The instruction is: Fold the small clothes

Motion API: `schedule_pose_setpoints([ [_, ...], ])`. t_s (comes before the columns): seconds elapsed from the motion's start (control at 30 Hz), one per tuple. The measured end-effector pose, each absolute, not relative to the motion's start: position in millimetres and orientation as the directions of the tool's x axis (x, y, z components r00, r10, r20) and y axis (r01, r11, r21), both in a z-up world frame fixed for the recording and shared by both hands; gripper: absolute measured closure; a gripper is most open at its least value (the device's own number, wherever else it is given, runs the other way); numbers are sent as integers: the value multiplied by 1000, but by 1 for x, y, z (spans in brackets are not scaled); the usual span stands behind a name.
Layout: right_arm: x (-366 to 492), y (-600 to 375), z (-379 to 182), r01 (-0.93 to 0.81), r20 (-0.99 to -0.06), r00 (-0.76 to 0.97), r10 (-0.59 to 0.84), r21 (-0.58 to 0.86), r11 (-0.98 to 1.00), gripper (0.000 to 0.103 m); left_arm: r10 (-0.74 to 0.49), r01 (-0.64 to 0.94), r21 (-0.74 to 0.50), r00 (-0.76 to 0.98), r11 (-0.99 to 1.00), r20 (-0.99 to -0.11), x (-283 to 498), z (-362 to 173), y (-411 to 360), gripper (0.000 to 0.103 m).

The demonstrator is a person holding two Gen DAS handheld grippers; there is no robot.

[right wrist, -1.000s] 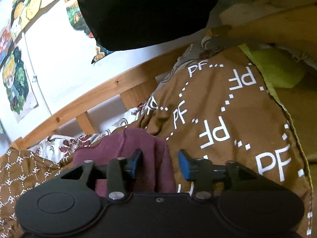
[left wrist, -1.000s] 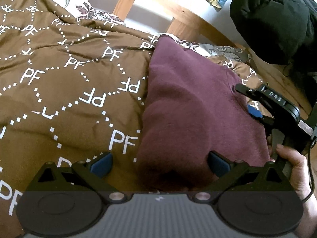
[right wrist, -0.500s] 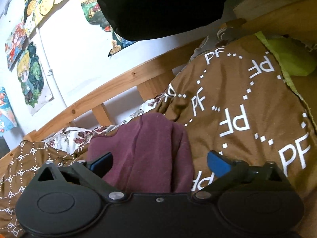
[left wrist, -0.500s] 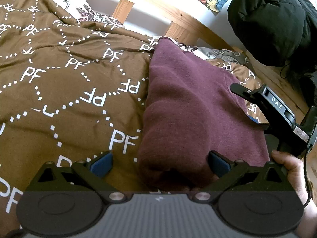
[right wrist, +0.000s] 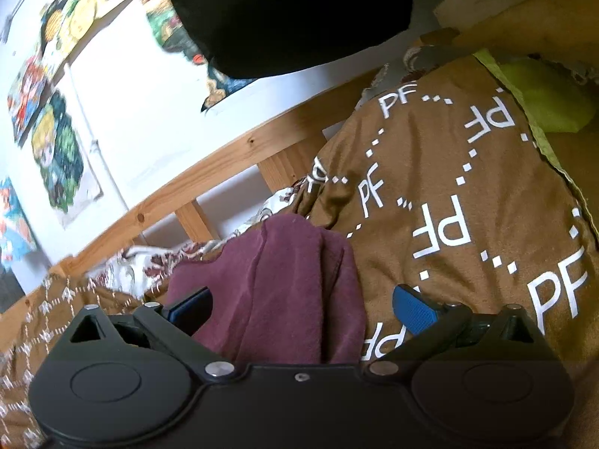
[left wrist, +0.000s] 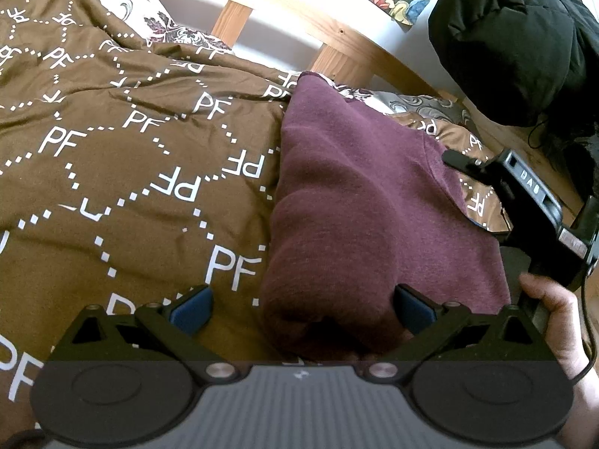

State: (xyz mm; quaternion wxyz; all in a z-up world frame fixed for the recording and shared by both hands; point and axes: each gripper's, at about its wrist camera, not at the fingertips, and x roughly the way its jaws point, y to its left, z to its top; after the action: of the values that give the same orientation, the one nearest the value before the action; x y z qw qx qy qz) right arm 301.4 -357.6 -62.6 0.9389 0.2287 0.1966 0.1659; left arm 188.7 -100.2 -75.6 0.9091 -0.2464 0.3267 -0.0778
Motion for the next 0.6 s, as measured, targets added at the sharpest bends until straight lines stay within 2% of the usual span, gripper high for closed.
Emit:
schedule_pose_setpoints([
  [0.17,306,-363,-58,-185,-276,880,386,549,815,3,-304,-18,-500,775,866,-553,189,-76,-100,0],
  [0.3,310,-363,-61,-151,-275,905,326,509,847,21,-304,-17,-501,776,865,-552,189,-76,-100,0],
  [0.33,311,-365,-62,-146,-271,907,323,516,844,22,-304,-16,-501,777,866,-551,189,-76,-100,0],
  [0.43,318,-367,-63,-153,-261,907,330,525,837,27,-303,-15,-499,778,867,-550,188,-77,-100,0],
  [0.5,321,-366,-63,-166,-269,901,342,513,842,39,-303,-16,-500,779,866,-549,188,-77,-100,0],
  [0.6,321,-365,-62,-199,-288,877,385,511,836,47,-311,-20,-505,768,863,-560,190,-75,-99,0],
])
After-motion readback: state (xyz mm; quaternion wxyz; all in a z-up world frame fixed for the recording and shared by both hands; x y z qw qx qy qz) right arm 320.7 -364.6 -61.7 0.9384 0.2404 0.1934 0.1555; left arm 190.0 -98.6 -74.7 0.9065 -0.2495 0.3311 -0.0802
